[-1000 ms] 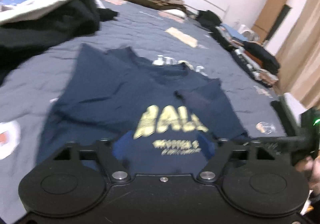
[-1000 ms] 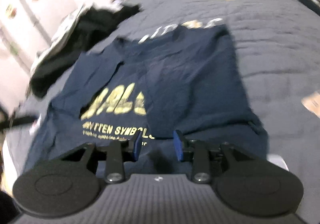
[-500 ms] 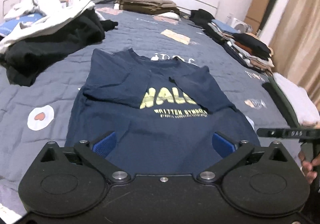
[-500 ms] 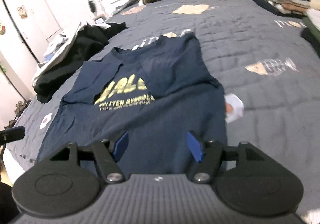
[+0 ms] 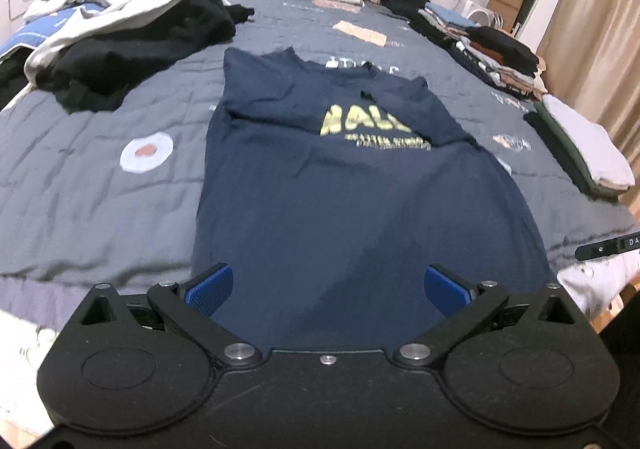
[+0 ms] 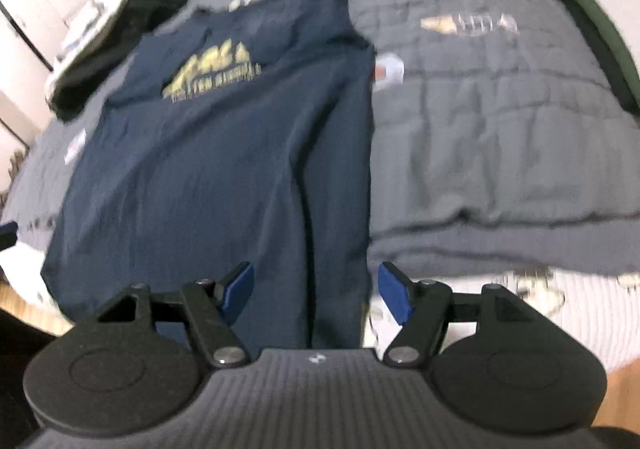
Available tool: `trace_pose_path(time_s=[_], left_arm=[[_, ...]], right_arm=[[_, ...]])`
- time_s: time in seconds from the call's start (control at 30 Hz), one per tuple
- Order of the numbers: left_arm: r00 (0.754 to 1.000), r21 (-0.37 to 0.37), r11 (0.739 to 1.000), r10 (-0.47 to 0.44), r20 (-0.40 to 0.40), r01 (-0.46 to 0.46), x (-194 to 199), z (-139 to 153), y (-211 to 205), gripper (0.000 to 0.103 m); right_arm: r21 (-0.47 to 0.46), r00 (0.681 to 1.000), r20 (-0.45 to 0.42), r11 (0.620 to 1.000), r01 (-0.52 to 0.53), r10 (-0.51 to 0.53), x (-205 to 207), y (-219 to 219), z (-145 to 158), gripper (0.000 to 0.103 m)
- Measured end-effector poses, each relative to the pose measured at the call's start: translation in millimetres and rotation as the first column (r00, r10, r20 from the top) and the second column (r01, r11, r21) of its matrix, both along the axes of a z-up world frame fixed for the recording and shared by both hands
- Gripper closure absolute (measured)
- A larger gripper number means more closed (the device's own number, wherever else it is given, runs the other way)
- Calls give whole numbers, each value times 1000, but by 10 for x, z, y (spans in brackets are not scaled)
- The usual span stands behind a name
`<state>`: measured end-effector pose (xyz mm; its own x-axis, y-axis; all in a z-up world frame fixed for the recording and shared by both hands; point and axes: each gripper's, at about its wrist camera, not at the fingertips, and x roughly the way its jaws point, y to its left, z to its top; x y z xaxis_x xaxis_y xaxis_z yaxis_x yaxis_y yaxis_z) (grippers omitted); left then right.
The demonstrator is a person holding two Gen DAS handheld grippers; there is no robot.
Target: Fold clothes
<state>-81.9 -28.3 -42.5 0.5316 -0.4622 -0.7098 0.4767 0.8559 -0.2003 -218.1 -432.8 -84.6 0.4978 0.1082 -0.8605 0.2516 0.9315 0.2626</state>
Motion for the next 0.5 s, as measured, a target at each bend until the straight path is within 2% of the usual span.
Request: trace_pose_path(time_s=[0.17, 0.27, 0.3, 0.37, 0.43, 0.5], left_arm=[[998, 50, 997, 58, -29, -56, -50, -91, 248, 0], [990, 21, 996, 91, -106, -89, -6, -102, 427, 1], [991, 53, 995, 85, -103, -80, 2, -108, 440, 1], [994, 125, 990, 81, -74, -71, 9, -133, 472, 5], [992, 121, 991, 71, -105, -58, 42, -195, 560, 7], [989, 140, 990, 43, -143, -22, 50, -277, 599, 17]], right_arm=[[-8, 998, -64, 1000, -8, 7, -79, 37, -114, 35], [23, 995, -96, 1000, 4, -2, -119, 17, -172, 35], [35, 994, -105, 999, 3, 1, -126, 26, -203, 35], [58, 992, -124, 998, 2, 5, -137, 47, -267, 35], [82, 990, -142, 997, 2, 10, -149, 67, -330, 35], [105, 987, -160, 994, 1, 16, -161, 87, -393, 35]])
